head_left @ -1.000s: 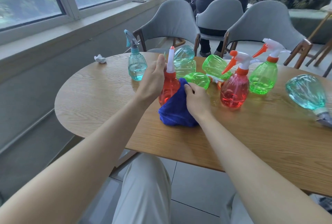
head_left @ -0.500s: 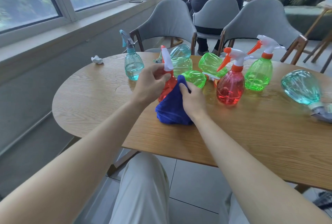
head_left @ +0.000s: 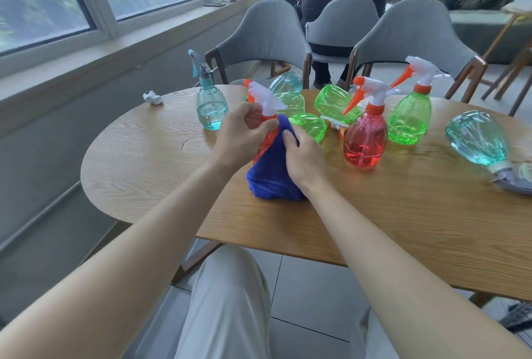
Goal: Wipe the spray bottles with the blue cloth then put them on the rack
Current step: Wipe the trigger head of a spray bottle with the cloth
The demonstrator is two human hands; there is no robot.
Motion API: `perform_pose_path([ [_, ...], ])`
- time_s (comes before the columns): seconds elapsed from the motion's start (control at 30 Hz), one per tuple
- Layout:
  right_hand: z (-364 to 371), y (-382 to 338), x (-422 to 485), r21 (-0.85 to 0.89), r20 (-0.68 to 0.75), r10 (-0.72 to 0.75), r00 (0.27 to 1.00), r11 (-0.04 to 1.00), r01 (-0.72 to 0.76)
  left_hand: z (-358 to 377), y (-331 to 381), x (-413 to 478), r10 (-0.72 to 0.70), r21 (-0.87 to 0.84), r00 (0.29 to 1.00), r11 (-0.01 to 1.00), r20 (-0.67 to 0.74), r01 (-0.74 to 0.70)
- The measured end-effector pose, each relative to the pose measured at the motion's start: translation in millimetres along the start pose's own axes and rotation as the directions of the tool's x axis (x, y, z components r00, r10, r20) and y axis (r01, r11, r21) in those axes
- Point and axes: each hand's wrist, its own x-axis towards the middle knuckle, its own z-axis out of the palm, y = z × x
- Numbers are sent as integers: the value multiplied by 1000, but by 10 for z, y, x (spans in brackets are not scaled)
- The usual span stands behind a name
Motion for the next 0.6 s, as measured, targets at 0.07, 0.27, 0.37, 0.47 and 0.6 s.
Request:
perform_pose_path([
  [0.07,44,-70,9,26,-13,-106,994,994,106,14,15,-9,-4,8,1000,1000,-6,4],
  [0.27,-10,200,16,-59,94,-19,995,998,25,11,52,-32,35,101,999,994,34,-38],
  [0.37,-52,225,22,-69,56,50,997,997,-46,-17,44,-54,20,55,998,998,55,-23],
  [0.47,4,101,22,-22,-11,-71,997,997,71,-17,35,-64,20,53,997,998,71,-24],
  [0.6,90,42,19,-104,62,-134,989,985,140,-22,34,-40,23,64,999,998,42,-26],
])
